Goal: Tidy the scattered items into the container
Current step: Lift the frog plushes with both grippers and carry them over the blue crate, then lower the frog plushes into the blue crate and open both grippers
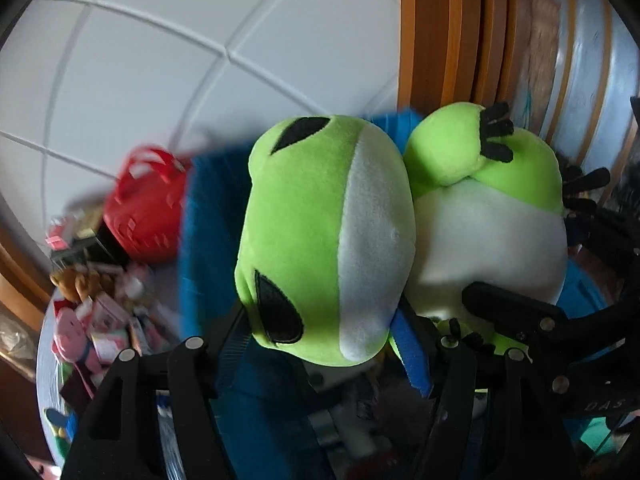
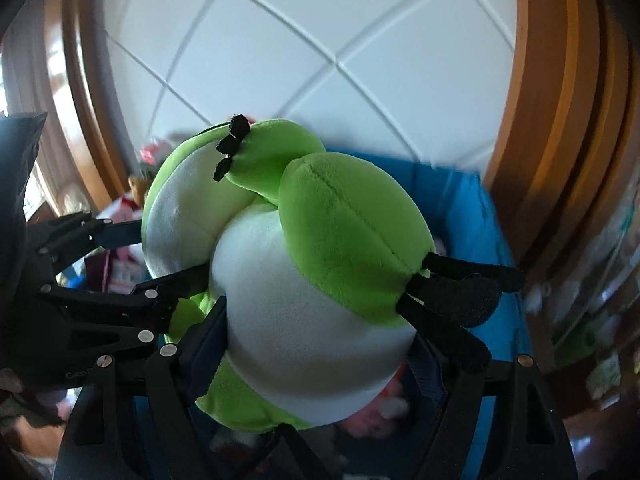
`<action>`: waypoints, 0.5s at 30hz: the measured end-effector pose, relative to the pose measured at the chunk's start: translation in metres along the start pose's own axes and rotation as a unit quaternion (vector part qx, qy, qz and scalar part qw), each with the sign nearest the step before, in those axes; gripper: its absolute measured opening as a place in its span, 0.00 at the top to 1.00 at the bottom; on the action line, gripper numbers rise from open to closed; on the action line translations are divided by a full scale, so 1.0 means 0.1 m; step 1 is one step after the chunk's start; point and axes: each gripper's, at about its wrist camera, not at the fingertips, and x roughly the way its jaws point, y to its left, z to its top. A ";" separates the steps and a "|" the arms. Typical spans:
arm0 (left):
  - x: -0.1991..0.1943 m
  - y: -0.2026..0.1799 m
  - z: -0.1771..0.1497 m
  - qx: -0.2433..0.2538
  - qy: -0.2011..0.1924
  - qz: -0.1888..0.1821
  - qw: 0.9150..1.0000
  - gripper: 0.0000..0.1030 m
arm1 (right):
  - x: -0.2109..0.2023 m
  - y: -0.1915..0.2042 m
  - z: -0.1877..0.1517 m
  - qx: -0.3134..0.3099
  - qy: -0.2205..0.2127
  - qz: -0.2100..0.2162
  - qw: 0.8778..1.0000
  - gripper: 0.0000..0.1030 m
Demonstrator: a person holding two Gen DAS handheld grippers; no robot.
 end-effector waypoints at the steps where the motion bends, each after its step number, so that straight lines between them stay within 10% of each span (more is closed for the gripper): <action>1: 0.14 -0.07 -0.02 0.002 0.024 0.000 1.000 0.36 | 0.12 -0.10 -0.02 0.005 0.020 0.009 1.000 0.23; 9: 1.30 -0.25 -0.51 -0.031 0.255 -0.047 0.965 0.36 | 1.27 -0.59 -0.60 0.048 0.245 0.073 0.966 0.22; 15: 1.56 -0.45 -0.72 -0.004 0.312 -0.049 0.949 0.39 | 1.77 -0.65 -0.91 0.057 0.341 0.082 0.935 0.18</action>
